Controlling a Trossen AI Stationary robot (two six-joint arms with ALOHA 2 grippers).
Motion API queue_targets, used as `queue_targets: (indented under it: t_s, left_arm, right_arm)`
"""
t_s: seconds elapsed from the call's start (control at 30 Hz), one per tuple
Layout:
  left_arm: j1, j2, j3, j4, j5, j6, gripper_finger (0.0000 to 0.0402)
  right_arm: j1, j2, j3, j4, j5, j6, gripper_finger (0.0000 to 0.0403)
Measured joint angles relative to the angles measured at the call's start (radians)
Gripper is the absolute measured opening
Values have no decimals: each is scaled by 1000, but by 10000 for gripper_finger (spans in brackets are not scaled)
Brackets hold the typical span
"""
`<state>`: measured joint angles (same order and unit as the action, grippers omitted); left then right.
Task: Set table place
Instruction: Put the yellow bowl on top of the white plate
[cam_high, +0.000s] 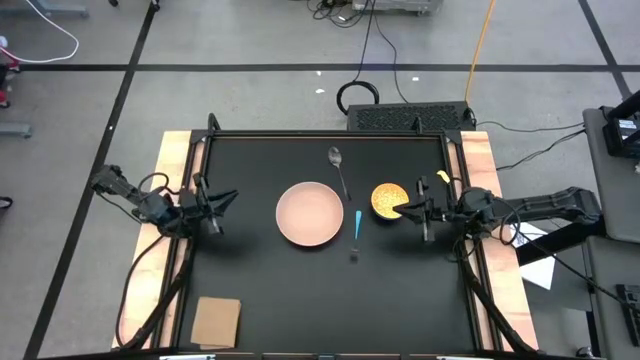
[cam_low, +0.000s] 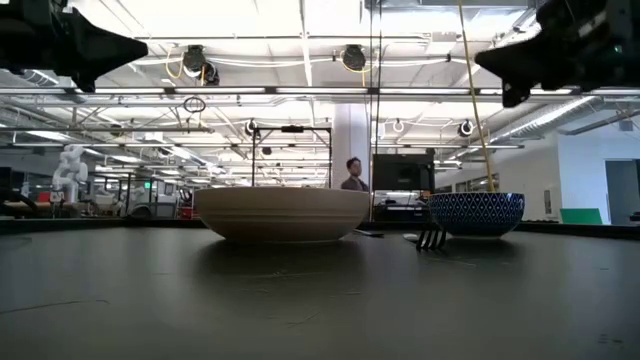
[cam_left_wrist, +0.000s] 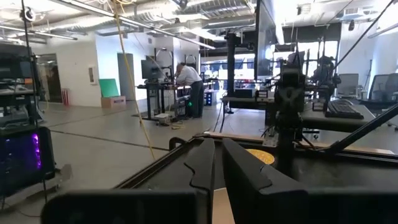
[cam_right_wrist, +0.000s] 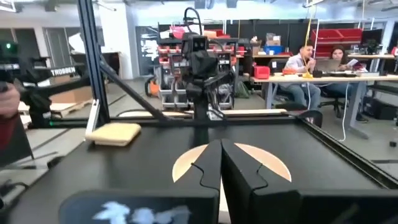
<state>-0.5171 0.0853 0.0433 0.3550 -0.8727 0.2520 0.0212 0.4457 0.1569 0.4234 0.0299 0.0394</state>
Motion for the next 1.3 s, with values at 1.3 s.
queue_targets:
  t_s: [1.3]
  left_arm:
    - [0,0,0,-6,0,5,37]
  right_arm:
    - [-197,750,747,-1282,-113,141,31]
